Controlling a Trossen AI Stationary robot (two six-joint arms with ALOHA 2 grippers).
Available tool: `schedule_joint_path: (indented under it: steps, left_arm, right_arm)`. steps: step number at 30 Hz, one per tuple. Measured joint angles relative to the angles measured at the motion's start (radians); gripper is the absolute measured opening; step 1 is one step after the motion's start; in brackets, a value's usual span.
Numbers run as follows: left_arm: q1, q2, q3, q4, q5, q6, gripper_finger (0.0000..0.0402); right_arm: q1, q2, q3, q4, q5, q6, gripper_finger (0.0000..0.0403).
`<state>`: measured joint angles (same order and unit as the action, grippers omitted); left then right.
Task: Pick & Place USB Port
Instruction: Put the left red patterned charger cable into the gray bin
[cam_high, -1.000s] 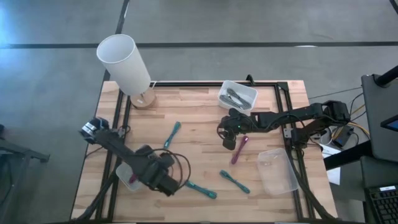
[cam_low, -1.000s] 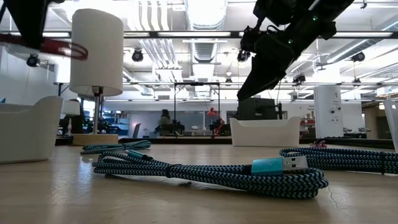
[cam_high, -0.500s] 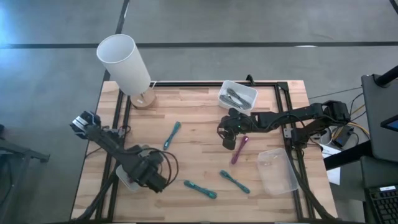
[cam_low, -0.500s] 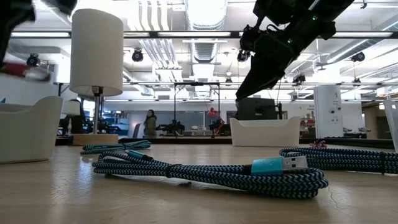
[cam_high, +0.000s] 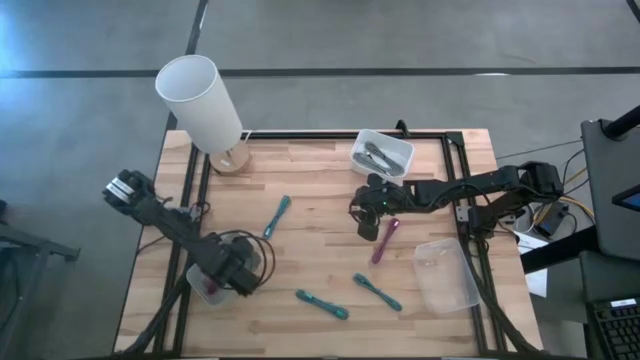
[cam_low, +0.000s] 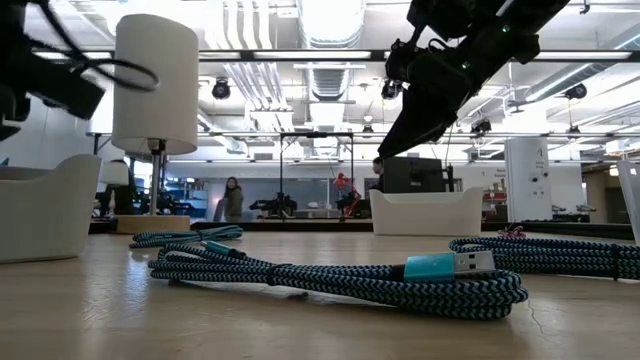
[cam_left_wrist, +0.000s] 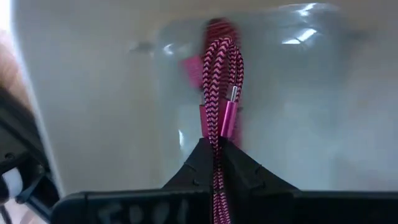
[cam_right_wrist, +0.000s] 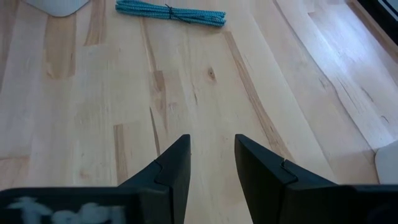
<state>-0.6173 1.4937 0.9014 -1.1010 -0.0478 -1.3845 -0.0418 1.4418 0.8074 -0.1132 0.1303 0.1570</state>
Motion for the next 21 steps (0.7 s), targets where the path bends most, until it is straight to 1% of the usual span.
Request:
schedule_joint_path:
  steps: [5, 9, 13, 21]
  left_arm:
    - [0.001, -0.042, -0.041, 0.001, -0.019, -0.050, 0.0009]
    - [0.001, -0.065, -0.042, -0.022, -0.040, -0.060, 0.0009]
    - [0.001, -0.073, -0.049, -0.034, -0.075, -0.103, 0.0009]
    - [0.001, -0.073, -0.090, -0.021, -0.065, -0.145, 0.0009]
  right_arm:
    - [0.000, 0.000, 0.000, 0.001, 0.000, 0.000, 0.0118]
    - [0.000, 0.000, 0.000, 0.001, 0.000, 0.000, 0.0118]
    - [0.000, 0.000, 0.000, 0.002, 0.000, 0.000, 0.0118]
    - [0.000, 0.000, 0.000, 0.009, 0.000, 0.004, 0.0118]
